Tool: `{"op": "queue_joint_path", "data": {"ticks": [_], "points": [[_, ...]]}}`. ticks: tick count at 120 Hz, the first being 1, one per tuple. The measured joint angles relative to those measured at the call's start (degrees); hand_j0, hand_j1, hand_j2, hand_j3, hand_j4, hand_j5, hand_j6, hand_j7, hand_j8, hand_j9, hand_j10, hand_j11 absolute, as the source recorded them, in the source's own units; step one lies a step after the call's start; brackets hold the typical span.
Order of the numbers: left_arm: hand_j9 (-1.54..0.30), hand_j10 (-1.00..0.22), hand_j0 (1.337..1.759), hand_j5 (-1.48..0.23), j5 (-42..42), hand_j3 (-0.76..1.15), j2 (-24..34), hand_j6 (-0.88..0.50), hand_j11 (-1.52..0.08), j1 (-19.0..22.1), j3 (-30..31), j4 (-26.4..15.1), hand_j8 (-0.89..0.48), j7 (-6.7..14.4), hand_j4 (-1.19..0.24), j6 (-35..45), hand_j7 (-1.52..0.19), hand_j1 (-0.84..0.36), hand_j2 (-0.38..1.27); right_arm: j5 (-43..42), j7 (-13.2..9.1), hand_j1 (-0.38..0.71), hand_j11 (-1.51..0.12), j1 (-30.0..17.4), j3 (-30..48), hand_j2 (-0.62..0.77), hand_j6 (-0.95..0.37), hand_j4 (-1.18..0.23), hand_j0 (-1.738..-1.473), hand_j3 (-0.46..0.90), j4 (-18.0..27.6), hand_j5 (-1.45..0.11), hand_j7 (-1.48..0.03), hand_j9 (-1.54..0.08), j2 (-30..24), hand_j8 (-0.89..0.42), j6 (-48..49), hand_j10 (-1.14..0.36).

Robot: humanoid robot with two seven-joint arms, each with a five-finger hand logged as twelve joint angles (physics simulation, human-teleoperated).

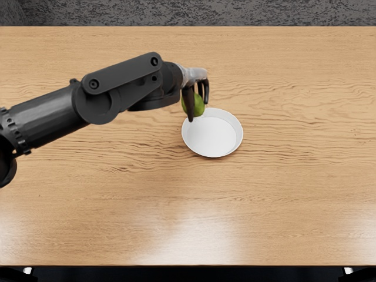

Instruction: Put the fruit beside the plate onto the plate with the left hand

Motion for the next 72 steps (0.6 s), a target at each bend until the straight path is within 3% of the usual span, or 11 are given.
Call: {"op": "queue_joint_path", "data": {"ticks": [72], "points": [[-0.98, -0.71, 1.653, -0.96, -1.4, 0.00, 0.0, -0.51, -0.99, 0.2, -0.3, 0.2, -0.50, 0.0, -0.73, -0.5, -0.97, -0.25, 0.45, -0.1, 0.0, -0.35, 0.00, 0.0, 0.0, 0.00, 0.00, 0.00, -1.658, 0.00, 0.0, 0.00, 0.00, 0.00, 0.0, 0.00, 0.0, 0.00]]}}
